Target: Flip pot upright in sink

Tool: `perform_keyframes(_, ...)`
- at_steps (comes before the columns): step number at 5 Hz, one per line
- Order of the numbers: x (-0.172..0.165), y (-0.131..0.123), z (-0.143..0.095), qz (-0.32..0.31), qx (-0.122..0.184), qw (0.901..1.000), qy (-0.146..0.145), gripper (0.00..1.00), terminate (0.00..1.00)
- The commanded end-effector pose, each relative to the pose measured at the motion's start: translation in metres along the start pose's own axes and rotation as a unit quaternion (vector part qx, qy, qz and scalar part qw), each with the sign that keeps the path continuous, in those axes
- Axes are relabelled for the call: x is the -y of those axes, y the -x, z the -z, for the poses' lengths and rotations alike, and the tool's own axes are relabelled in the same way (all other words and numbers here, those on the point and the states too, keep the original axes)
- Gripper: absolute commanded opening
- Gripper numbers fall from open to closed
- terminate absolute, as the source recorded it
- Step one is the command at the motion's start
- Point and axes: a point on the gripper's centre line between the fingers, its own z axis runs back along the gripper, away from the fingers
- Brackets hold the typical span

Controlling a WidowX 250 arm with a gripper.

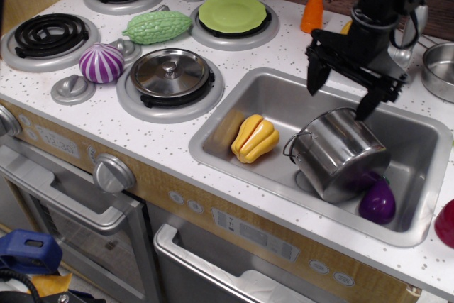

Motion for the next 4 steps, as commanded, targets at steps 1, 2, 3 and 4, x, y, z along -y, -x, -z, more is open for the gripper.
perform_keyframes(1, -0.006, -0.013, -0.005, 0.011, 0.034, 0.9994, -0.002, 1.00, 0.00)
perform_keyframes(2, -0.008, -0.012, 0.004, -0.027, 0.044, 0.9930, 0.106, 1.00, 0.00)
perform_keyframes(3, -0.008, -0.012, 0.009, -0.060, 0.044, 0.9819, 0.174, 1.00, 0.00)
perform_keyframes(4, -0.007, -0.008, 0.012, -0.079, 0.048, 0.9716, 0.218, 1.00, 0.00)
